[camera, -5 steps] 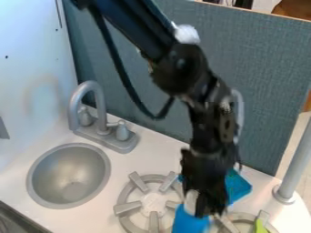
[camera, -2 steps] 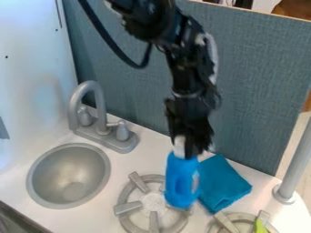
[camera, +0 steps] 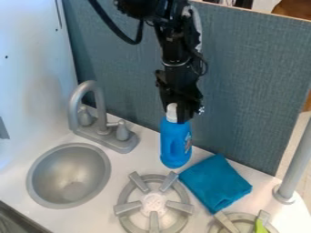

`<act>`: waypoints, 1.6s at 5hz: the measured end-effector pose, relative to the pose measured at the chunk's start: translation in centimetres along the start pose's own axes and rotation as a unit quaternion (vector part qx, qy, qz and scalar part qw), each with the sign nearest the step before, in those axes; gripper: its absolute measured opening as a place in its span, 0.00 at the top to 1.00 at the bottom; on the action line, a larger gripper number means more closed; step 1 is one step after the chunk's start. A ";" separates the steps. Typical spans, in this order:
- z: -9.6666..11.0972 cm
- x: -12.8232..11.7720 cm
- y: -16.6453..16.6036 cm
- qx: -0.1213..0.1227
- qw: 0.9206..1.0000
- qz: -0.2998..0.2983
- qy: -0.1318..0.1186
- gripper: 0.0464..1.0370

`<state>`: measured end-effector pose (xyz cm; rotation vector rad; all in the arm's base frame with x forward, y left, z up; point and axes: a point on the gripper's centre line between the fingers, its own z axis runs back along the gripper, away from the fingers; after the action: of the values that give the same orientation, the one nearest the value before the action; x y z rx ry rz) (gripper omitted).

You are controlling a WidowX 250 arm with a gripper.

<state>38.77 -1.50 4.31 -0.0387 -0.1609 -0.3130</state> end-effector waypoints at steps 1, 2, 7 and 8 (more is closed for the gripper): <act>-1.5 1.5 1.4 0.013 1.000 0.002 0.003 0.52; -3.3 2.1 2.4 0.028 1.000 0.000 0.013 0.52; -6.2 2.1 5.9 0.027 0.998 0.036 0.037 0.16; -6.8 1.5 5.5 0.021 0.998 0.035 0.042 0.02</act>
<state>42.86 2.86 -2.22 0.0095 -0.0827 -0.2411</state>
